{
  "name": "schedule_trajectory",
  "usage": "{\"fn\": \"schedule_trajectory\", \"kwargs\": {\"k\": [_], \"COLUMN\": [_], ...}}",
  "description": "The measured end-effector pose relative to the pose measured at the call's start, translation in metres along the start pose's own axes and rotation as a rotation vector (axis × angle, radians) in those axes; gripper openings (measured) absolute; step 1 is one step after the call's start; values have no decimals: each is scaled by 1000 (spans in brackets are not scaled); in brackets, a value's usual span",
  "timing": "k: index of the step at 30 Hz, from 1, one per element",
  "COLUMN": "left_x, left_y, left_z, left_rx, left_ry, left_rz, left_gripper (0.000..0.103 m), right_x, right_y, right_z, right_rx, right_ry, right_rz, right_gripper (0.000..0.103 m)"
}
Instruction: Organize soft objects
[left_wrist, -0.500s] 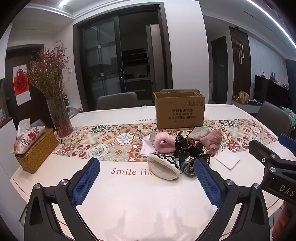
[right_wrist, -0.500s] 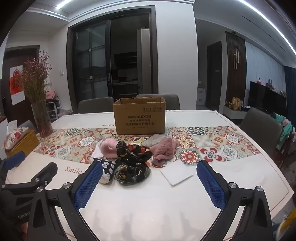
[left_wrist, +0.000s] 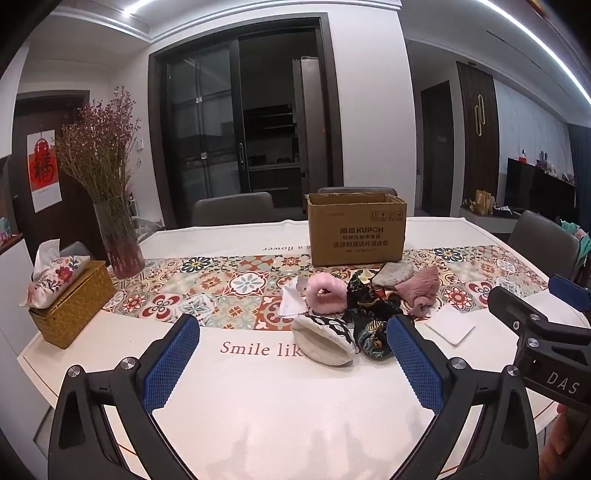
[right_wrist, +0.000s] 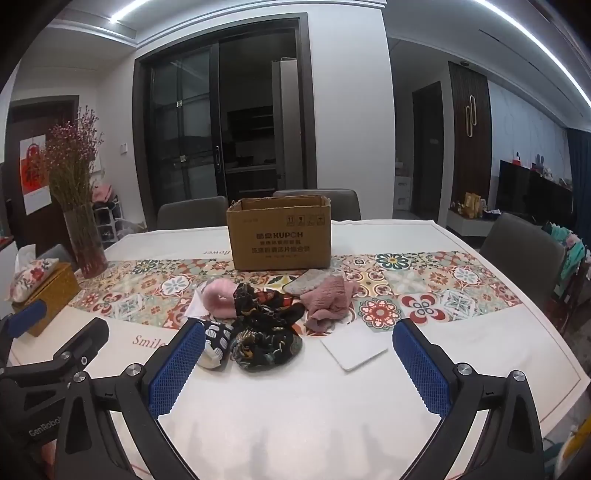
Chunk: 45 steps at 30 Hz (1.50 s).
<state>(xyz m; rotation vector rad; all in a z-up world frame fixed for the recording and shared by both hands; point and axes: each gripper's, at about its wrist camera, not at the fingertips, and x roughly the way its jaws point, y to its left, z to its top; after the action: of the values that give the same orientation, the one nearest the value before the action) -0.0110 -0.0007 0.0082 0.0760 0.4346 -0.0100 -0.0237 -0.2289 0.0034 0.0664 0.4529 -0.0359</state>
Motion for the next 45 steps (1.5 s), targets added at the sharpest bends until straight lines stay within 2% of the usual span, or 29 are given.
{"fn": "schedule_trajectory", "kwargs": {"k": [45], "left_x": [4], "left_y": [0], "left_z": [-1], "left_rx": [1], "left_ry": [16], "left_rz": [-9], "left_gripper": [103], "right_x": [3], "right_y": [4], "right_z": [-3], "right_rx": [0], "right_ry": [6], "right_rz": [11], "right_gripper": [102]}}
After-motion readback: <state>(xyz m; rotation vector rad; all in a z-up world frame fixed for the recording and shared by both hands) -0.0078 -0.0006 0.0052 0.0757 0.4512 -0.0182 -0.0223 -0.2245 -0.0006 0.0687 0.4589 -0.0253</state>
